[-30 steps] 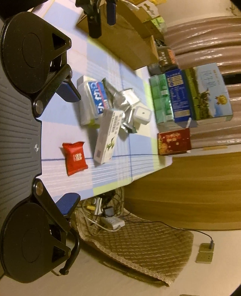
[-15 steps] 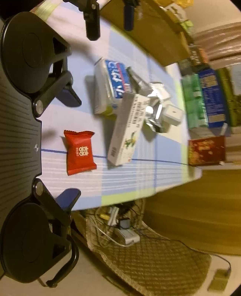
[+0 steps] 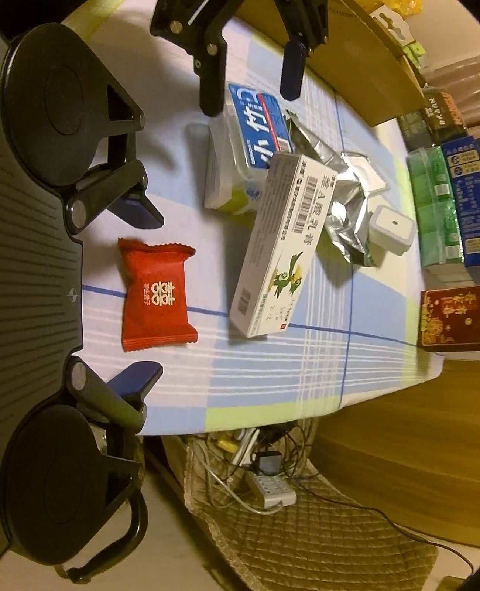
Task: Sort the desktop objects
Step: 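Grasp the red candy packet with the right tool while the left tool grasps the blue toothpick case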
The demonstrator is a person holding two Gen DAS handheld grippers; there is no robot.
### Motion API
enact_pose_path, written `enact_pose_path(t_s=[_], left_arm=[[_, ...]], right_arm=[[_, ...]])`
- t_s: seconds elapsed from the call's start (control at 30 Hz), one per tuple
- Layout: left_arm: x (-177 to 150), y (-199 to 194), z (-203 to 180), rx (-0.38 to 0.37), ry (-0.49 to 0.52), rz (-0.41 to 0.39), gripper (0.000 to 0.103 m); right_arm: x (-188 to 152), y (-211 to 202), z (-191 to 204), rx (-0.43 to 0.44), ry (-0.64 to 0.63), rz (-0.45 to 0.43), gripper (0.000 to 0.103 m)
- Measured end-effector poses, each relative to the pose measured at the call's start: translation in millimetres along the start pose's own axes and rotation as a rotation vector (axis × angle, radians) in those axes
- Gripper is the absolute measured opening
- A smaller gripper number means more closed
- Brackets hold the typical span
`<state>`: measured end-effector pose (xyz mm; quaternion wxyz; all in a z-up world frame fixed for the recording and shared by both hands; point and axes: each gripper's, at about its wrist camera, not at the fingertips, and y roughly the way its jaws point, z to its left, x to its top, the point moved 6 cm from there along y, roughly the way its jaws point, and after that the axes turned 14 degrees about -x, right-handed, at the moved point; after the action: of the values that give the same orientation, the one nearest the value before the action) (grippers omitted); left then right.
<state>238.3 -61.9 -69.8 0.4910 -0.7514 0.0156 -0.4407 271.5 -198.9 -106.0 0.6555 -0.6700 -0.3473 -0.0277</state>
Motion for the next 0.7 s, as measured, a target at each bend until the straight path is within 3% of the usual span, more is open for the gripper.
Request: enact_pose_path(t_s=[0.3,0.37,0.7], left_arm=[[9,23,10,-0.018,-0.006,0.028,0.073],[9,27,11,-0.019,-0.007,0.04,0.066],[-2,19,0,0.034,-0.004,0.035,0.058]], right_arm=[[4,14,3,-0.008,-0.018,0.02,0.061],[4,14,4,-0.014,-0.014,0.015,0.056],[-4,5,21,-0.002,-0.018,0.01,0.042]])
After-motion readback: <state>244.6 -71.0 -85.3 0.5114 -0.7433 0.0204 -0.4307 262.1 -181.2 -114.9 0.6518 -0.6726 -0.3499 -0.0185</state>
